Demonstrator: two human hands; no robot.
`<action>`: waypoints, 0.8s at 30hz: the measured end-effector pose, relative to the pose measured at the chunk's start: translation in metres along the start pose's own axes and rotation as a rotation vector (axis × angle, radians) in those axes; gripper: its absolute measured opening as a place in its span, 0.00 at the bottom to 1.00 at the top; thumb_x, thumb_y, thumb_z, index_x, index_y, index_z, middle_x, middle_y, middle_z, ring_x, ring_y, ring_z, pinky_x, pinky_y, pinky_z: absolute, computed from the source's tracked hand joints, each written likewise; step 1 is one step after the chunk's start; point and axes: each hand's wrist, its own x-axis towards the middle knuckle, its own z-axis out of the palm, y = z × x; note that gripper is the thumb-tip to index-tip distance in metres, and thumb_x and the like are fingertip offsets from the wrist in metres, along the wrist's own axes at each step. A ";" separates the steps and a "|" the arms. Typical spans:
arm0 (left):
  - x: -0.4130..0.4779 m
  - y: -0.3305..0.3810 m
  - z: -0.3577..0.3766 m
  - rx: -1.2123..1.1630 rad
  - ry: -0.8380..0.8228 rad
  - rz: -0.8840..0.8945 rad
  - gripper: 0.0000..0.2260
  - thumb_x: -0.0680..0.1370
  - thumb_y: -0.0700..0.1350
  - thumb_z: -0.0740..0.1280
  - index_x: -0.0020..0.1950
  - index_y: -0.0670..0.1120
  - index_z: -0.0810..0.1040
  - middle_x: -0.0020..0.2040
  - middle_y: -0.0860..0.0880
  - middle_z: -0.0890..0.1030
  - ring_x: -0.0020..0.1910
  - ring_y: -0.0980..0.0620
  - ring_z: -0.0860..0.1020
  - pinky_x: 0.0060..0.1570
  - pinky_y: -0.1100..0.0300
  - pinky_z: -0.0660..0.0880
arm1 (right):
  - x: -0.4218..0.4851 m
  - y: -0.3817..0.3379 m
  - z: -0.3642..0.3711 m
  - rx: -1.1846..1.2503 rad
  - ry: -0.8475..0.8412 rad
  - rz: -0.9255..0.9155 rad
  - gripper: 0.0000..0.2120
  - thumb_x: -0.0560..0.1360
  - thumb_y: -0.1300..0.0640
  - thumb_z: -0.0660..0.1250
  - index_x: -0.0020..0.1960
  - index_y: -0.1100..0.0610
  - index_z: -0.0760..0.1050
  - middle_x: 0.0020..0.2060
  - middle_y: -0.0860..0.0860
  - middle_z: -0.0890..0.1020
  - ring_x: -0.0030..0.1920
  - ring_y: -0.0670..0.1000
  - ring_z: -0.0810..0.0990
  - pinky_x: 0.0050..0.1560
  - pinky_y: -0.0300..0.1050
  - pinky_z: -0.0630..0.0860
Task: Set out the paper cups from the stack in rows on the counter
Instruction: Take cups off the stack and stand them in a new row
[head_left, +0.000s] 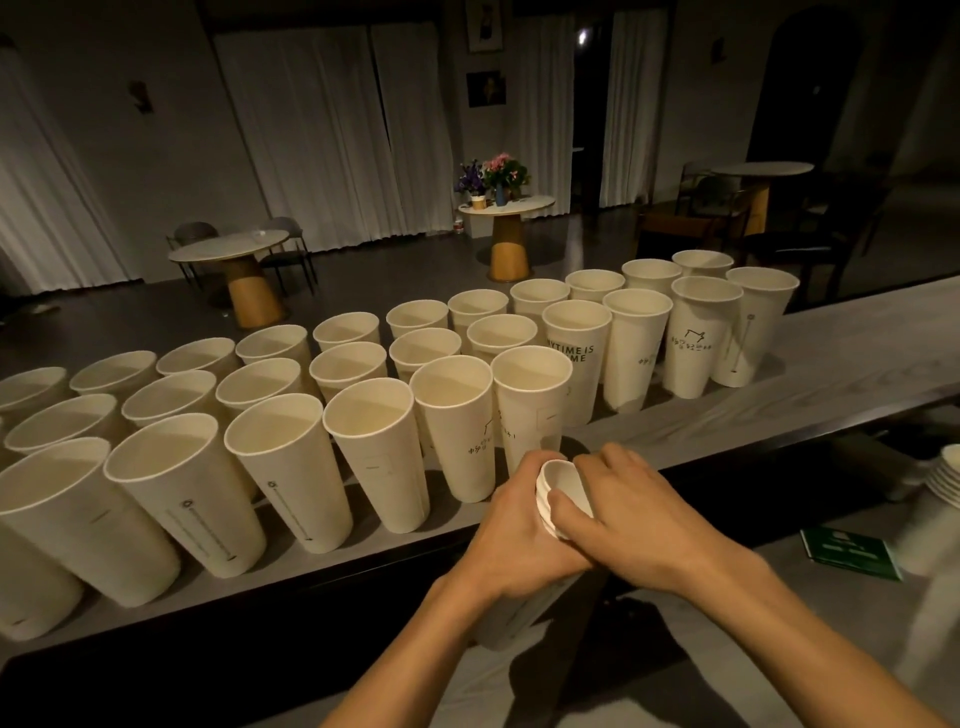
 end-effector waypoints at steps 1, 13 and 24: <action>0.001 -0.001 -0.001 0.013 -0.020 -0.001 0.36 0.65 0.47 0.85 0.67 0.55 0.70 0.58 0.57 0.80 0.59 0.59 0.80 0.55 0.63 0.79 | 0.000 0.002 -0.001 -0.015 -0.020 -0.018 0.26 0.80 0.35 0.50 0.66 0.51 0.71 0.55 0.50 0.71 0.57 0.48 0.69 0.54 0.42 0.65; 0.007 0.009 0.003 0.282 -0.044 0.034 0.34 0.62 0.66 0.75 0.64 0.58 0.68 0.58 0.58 0.75 0.54 0.58 0.78 0.51 0.57 0.81 | -0.007 -0.005 0.005 0.085 -0.043 0.164 0.38 0.77 0.25 0.45 0.68 0.52 0.71 0.58 0.53 0.76 0.55 0.52 0.77 0.58 0.50 0.75; 0.011 0.010 -0.002 0.128 -0.014 0.009 0.35 0.62 0.61 0.80 0.65 0.55 0.73 0.56 0.58 0.81 0.55 0.59 0.81 0.54 0.54 0.82 | -0.007 -0.002 -0.002 0.145 0.091 0.142 0.30 0.78 0.31 0.51 0.67 0.51 0.71 0.56 0.51 0.73 0.56 0.51 0.74 0.54 0.45 0.69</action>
